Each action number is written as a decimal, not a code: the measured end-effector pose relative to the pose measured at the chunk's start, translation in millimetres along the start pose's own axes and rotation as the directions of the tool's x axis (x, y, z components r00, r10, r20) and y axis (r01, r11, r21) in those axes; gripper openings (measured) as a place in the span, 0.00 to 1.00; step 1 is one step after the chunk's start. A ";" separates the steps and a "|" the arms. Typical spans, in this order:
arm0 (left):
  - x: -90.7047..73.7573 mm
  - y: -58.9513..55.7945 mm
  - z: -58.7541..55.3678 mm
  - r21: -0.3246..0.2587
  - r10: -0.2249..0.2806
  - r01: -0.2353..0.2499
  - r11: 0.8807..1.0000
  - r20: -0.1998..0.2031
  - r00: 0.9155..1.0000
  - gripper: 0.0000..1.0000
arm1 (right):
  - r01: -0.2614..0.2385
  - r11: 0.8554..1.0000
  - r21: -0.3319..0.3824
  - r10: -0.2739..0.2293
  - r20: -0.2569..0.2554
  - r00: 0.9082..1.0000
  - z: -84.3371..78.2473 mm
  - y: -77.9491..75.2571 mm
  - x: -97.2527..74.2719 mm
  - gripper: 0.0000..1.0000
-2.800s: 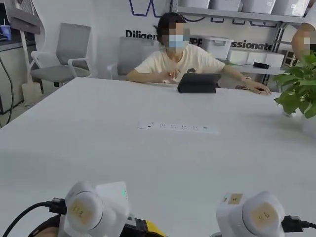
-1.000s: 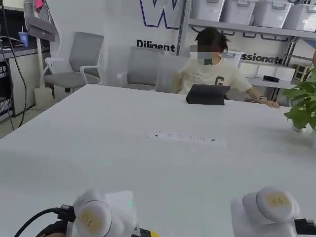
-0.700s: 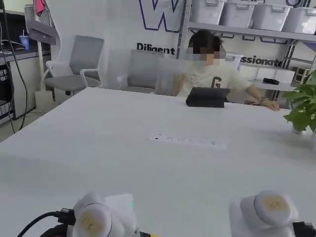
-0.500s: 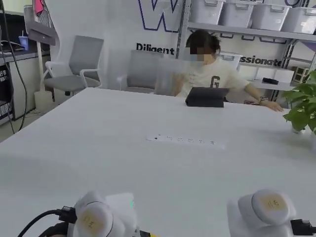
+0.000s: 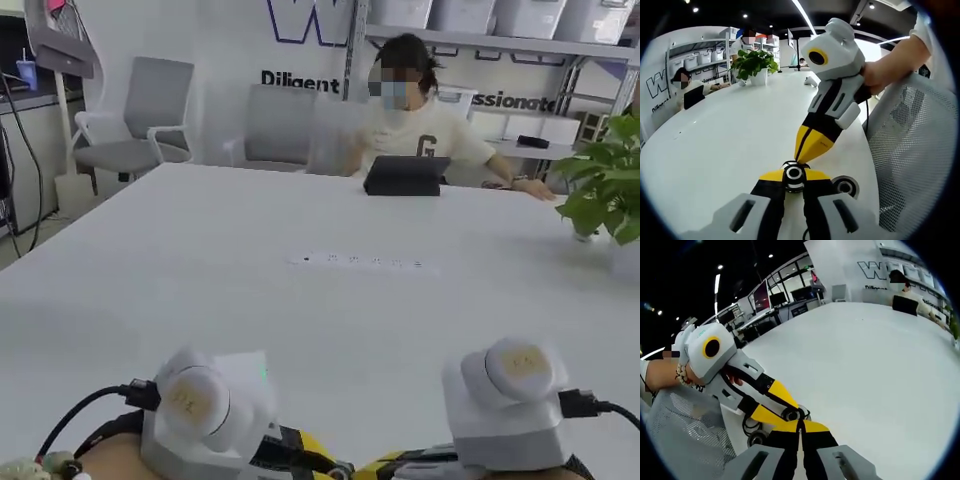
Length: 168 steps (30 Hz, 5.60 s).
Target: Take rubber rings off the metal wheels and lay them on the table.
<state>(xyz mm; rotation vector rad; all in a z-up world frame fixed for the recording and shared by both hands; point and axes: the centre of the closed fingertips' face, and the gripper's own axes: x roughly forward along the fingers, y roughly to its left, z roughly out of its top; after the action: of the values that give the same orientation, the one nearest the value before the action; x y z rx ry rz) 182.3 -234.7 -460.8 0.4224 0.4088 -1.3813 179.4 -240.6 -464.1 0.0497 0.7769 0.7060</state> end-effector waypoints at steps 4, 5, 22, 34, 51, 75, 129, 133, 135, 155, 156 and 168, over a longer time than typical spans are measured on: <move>-0.2 0.1 0.2 0.010 -0.004 0.004 1.000 -0.001 1.000 0.08 | 0.003 1.000 -0.019 -0.003 -0.008 1.000 0.5 1.1 0.7 0.00; -0.3 0.2 0.2 0.012 -0.006 0.007 1.000 -0.001 1.000 0.08 | 0.003 1.000 -0.023 -0.003 -0.009 1.000 0.5 1.1 0.8 0.00; -0.2 2.3 -0.5 0.023 -0.008 0.009 1.000 -0.005 1.000 0.07 | 0.028 1.000 -0.006 -0.028 -0.051 0.998 2.3 0.4 2.1 0.00; -1.0 0.7 -1.1 0.041 0.015 -0.015 0.999 -0.009 1.000 0.07 | 0.100 0.986 0.130 -0.094 -0.048 0.994 -0.9 -0.7 0.5 0.00; -2.0 0.6 -1.5 0.025 0.036 -0.036 0.999 0.001 0.999 0.07 | 0.069 0.979 0.189 -0.071 0.005 0.997 0.6 -0.5 -0.2 0.00; -0.8 -1.4 -1.7 0.038 0.060 -0.060 0.997 -0.003 0.998 0.07 | 0.053 0.985 0.164 -0.056 0.013 0.998 -0.8 -0.3 -2.8 0.00; -139.2 -6.8 20.6 0.046 0.130 -0.129 0.991 -0.013 0.991 0.30 | -0.177 0.977 0.121 0.178 0.009 0.984 10.0 72.7 11.3 0.00; -157.7 -17.6 2.7 0.015 0.170 -0.170 0.985 -0.032 0.985 0.32 | -0.194 0.979 0.056 0.197 -0.059 0.979 -5.0 84.4 18.5 0.00; -167.3 -25.0 -10.1 -0.011 0.196 -0.197 0.980 -0.048 0.979 0.34 | -0.189 0.982 0.004 0.188 -0.076 0.979 -9.1 86.9 22.4 0.00; -199.5 -35.4 -33.1 -0.179 0.321 -0.318 0.931 -0.012 0.947 0.44 | -0.108 0.993 -0.036 0.109 0.013 0.994 22.0 67.3 -3.6 0.08; -199.7 -35.0 -32.9 -0.180 0.322 -0.318 0.931 -0.010 0.947 0.44 | -0.103 0.993 -0.050 0.104 0.012 0.994 23.1 66.5 -6.4 0.09; -207.8 -31.0 -30.7 -0.194 0.327 -0.319 0.928 0.010 0.945 0.46 | -0.122 0.992 -0.041 0.126 0.144 0.981 40.6 69.8 -67.9 0.24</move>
<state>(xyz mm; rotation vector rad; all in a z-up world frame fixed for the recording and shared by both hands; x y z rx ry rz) 120.9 -47.3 -382.1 0.2872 0.4118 -1.0178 132.8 -219.0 -371.9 0.1208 0.6255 0.8237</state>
